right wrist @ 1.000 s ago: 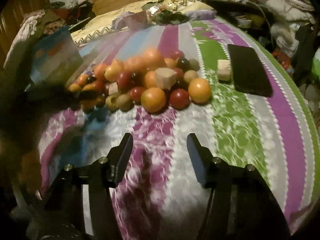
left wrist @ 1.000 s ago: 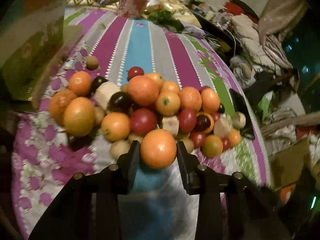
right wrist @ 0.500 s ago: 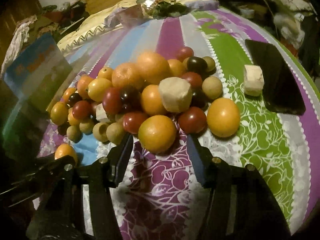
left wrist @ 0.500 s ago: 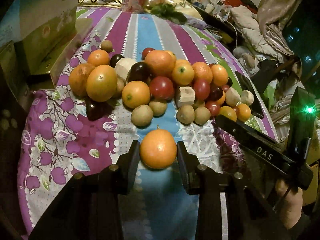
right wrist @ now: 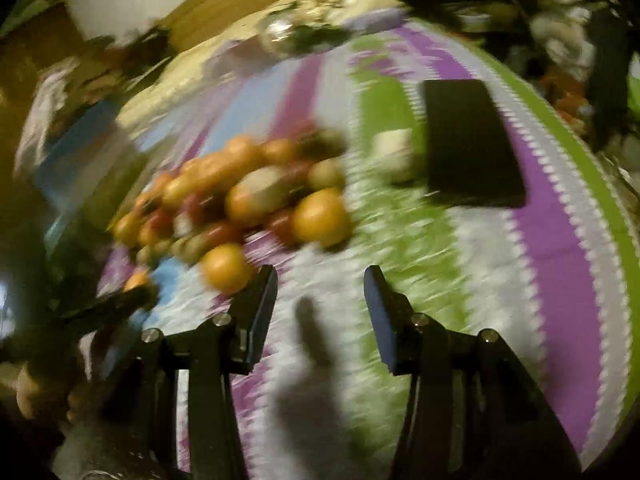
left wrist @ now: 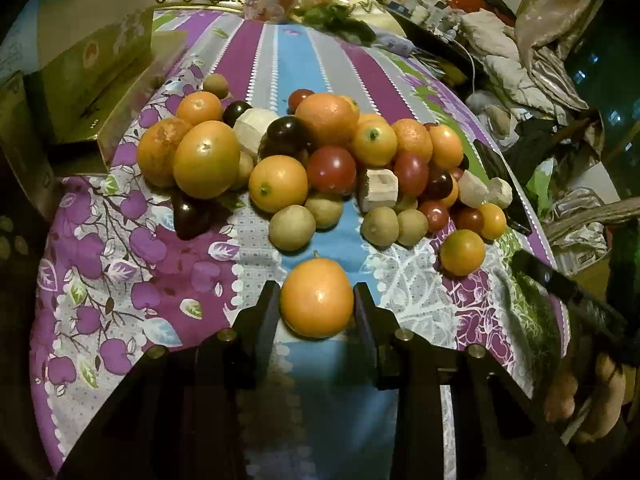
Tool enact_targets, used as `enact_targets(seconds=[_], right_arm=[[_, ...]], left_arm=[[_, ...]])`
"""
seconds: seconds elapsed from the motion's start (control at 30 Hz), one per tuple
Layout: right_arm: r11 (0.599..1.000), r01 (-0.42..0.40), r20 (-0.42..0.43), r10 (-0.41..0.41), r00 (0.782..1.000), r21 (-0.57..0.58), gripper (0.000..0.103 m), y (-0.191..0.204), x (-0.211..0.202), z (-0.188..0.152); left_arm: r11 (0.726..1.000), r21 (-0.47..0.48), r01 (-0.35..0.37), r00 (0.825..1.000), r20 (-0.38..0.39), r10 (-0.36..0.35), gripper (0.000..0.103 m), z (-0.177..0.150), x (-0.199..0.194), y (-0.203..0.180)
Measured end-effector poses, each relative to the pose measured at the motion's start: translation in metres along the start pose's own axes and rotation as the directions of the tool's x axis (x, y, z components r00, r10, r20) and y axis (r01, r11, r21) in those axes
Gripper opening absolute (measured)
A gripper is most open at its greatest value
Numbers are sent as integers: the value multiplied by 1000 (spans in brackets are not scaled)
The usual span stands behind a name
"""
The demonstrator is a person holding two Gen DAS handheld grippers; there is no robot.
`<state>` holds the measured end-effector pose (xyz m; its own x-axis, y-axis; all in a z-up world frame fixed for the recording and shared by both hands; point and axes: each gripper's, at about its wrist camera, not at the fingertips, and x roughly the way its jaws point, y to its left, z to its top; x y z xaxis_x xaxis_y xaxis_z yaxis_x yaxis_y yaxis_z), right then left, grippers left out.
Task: Organize fruits
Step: 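Grasp a round beige biscuit-like item with the right tool while the left holds the grapefruit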
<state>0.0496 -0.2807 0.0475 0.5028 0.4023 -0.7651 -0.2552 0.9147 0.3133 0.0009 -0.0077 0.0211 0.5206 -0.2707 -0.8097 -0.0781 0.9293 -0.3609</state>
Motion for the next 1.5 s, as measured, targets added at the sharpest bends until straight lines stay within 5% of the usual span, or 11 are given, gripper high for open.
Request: enact_targets(seconds=[0.27,0.47,0.57,0.63,0.73,1.13,1.5], right_arm=[[997,76,67,-78,995,30,45,-11,5,38],[974,212,75,-207,976,-77,45,2,18,57],[982,143,15,-142,990,-125,44,6,30,61],[993,-10,27,13,1000,-118,41,11,12,64],[992,48,83,-39,996,-117,43,2,-9,67],[950,154,-96,-186,978,-272,41,8,50,77],[885,119,-179,-220,959,-450,41,-3,38,80]], left_arm=[[1000,0,3,1000,-4,-3,38,3,2,1],[1000,-1,9,1000,-9,-9,38,5,8,-1],[1000,-1,13,1000,-11,-13,38,5,8,-2],[1000,-5,18,1000,-11,-18,38,6,8,-1],[1000,-9,22,1000,-10,-23,38,5,8,0],[1000,-7,29,1000,-11,-29,38,5,8,1],[999,-3,49,999,-19,-49,38,8,10,4]])
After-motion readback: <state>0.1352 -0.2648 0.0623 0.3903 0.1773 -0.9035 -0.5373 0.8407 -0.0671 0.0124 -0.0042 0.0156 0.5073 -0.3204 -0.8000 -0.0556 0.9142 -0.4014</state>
